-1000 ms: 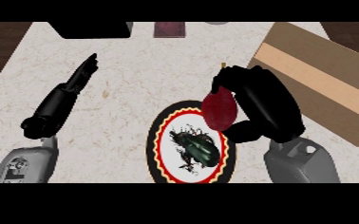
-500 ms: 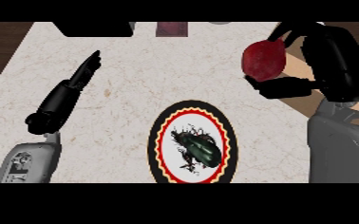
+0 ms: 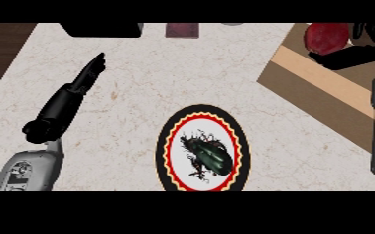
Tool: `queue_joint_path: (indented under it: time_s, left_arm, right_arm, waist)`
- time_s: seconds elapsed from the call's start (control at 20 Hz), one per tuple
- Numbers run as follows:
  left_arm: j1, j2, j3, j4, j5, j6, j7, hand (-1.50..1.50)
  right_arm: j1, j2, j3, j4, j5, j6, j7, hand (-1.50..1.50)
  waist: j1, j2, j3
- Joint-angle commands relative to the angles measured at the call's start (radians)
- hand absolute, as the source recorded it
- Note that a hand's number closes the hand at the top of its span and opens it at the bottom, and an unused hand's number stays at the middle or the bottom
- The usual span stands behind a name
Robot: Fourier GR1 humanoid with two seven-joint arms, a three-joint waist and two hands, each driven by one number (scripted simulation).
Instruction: Pick the pear from the plate and place it in the cardboard box
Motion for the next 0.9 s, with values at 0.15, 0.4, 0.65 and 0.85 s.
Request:
queue_joint_path:
  time_s: [0.15, 0.4, 0.65, 0.85]
  left_arm:
    - [-0.038, -0.024, -0.015, 0.007, -0.019, 0.018, 0.034, 0.0]
    - [-0.007, -0.004, 0.001, 0.037, -0.023, 0.005, -0.05, 0.0]
    - [0.024, 0.003, 0.013, 0.016, 0.003, -0.023, -0.038, 0.0]
    - [-0.018, 0.008, 0.018, -0.033, 0.016, -0.033, 0.047, 0.0]
  right_arm:
    - [-0.032, -0.152, 0.009, 0.303, 0.008, 0.139, -0.085, 1.5]
    - [-0.061, -0.253, 0.053, 0.525, 0.05, 0.152, -0.214, 1.5]
    - [-0.111, -0.279, 0.083, 0.688, 0.05, 0.204, -0.309, -1.5]
    - [-0.127, -0.322, 0.058, 0.713, -0.007, 0.22, -0.472, -1.5]
  waist:
    - [0.001, 0.002, 0.0]
    - [0.01, 0.008, 0.0]
    - [0.013, 0.004, 0.0]
    - [0.002, -0.001, 0.0]
